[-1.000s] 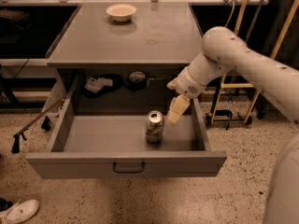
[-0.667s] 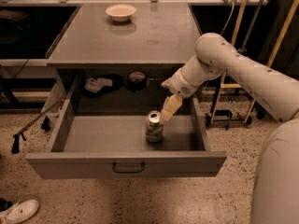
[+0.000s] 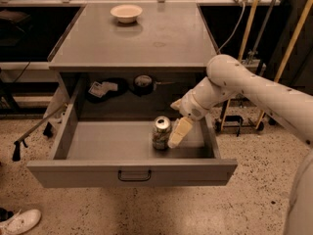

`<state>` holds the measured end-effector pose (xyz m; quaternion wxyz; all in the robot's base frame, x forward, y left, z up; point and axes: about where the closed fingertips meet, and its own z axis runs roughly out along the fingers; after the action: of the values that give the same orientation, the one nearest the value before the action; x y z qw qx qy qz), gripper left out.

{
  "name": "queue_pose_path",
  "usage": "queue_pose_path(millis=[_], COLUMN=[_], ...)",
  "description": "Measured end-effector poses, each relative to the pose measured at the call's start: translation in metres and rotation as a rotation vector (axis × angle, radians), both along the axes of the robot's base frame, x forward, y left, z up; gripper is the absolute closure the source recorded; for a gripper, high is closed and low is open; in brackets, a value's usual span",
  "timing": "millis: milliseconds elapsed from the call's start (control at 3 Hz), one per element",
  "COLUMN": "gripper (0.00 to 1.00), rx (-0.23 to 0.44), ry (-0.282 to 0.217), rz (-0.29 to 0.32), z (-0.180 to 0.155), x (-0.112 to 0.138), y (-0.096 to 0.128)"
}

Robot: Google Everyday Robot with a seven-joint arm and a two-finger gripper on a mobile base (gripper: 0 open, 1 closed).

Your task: Pick 7up can from top drawer and place on counter

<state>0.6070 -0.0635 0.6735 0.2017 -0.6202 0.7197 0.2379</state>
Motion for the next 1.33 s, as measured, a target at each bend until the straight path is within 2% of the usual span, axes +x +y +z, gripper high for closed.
queue_pose_path(millis=[333,1000,1333], gripper=[0.0,0.0,0.14], rx=[0.0,0.052,0.055], ry=[0.0,0.052,0.056], rz=[0.0,0.067,0.074], z=[0.0,-0.023,-0.025], x=[0.0,-0.001,-0.001], y=[0.0,0.029,0.032])
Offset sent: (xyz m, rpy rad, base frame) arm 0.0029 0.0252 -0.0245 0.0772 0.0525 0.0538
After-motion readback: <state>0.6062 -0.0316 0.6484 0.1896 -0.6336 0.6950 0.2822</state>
